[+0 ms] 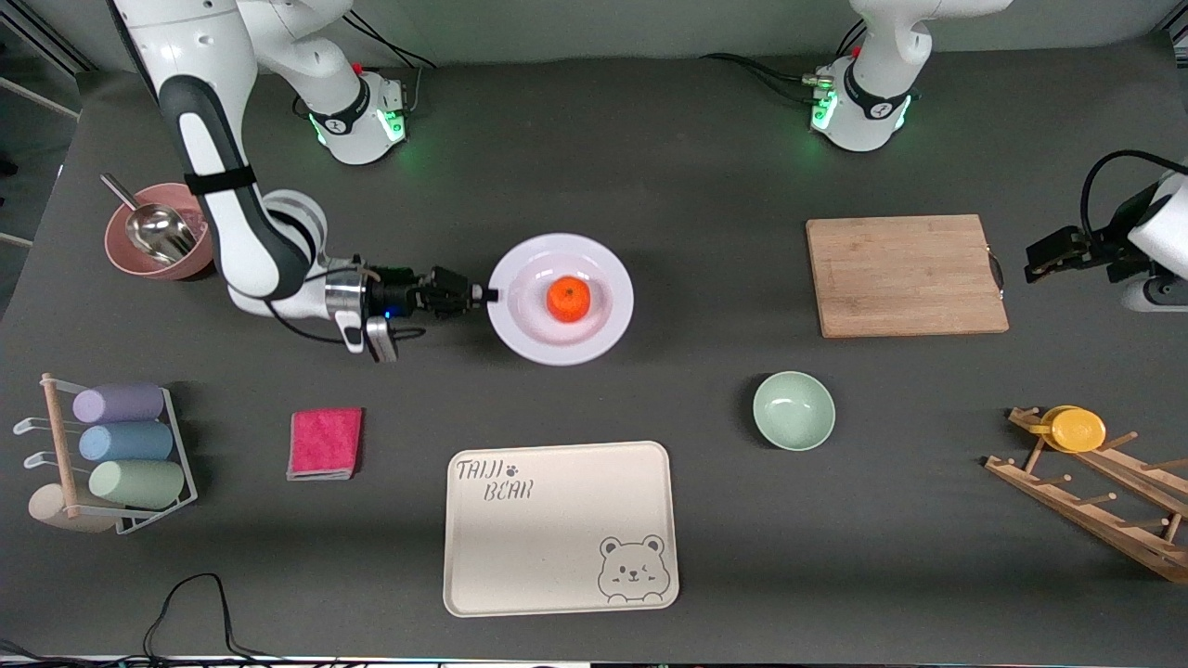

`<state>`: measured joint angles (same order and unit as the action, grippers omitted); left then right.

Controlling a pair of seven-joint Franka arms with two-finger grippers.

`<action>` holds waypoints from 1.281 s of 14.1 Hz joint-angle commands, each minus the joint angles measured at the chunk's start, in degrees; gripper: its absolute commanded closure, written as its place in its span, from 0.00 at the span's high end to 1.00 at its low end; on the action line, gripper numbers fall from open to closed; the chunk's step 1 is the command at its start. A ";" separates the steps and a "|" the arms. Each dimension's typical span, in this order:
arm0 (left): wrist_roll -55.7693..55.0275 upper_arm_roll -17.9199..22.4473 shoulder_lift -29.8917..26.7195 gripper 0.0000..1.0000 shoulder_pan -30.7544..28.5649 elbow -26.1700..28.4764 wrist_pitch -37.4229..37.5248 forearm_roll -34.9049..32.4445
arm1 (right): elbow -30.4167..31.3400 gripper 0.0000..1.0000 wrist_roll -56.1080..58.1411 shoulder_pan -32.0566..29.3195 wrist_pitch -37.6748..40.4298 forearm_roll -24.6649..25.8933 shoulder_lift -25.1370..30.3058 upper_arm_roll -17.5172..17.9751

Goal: Place orange and plate with both arms
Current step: 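Carry the plate with the right gripper onto the bear tray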

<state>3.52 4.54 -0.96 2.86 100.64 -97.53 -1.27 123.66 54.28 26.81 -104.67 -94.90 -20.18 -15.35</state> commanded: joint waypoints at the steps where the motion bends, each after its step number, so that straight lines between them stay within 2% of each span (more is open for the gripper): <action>1: 0.52 0.82 2.37 1.00 -0.31 -1.94 -1.59 0.48 | -18.22 0.00 -6.80 -2.72 1.66 -0.63 -12.48 0.24; 2: 0.44 0.82 2.89 1.00 -0.75 -1.86 -3.26 0.74 | -23.59 0.00 -8.91 -3.51 1.75 -0.81 -15.73 0.24; 6: -3.94 0.38 3.07 1.00 -0.05 -3.35 -4.07 0.49 | -44.77 0.00 -17.52 -4.66 1.58 -8.62 -28.83 0.24; 9: -2.47 0.73 3.16 1.00 -1.54 -5.62 -3.29 0.48 | -56.83 0.00 -19.04 -5.89 -0.70 -9.24 -37.62 0.24; 12: -2.99 0.30 2.90 1.00 -0.49 -7.04 -2.40 0.13 | -60.37 0.00 -16.59 -6.07 -4.82 -9.25 -42.39 0.50; 18: -3.08 0.65 2.99 1.00 -1.28 -7.13 -1.70 0.92 | -60.38 0.00 -11.13 -6.42 -7.12 -9.33 -47.23 0.76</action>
<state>1.03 5.16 1.74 1.63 94.66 -100.64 -0.85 66.11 42.40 21.32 -111.67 -102.67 -66.13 -15.22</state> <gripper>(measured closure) 0.000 0.956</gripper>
